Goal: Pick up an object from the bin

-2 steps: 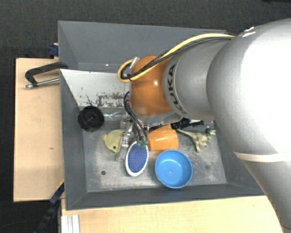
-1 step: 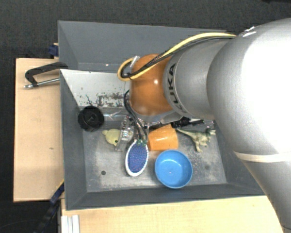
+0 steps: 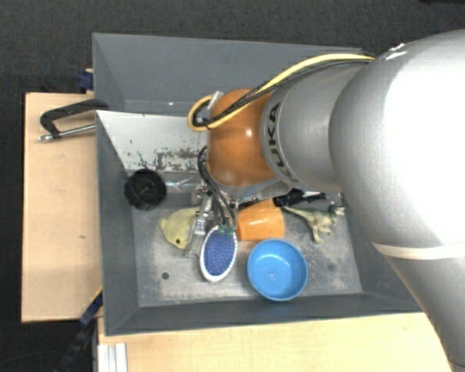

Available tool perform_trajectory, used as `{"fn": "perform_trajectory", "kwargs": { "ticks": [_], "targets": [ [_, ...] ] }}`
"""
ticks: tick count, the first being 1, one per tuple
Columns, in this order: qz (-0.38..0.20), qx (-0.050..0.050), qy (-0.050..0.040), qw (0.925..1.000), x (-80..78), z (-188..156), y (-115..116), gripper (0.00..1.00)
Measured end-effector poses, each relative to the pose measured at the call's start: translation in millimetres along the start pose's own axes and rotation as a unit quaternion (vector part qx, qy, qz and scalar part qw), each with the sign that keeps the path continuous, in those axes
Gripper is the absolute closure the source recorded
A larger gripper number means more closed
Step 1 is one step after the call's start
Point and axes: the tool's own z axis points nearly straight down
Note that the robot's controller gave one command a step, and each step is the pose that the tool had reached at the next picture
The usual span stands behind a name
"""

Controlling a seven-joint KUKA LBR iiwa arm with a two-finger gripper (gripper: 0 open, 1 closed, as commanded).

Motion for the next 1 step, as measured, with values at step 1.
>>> {"fn": "perform_trajectory", "kwargs": {
  "ticks": [1],
  "targets": [
    [0.0,0.0,-0.0002,1.0,-0.1,-0.2,0.1,1.0]
  ]
}}
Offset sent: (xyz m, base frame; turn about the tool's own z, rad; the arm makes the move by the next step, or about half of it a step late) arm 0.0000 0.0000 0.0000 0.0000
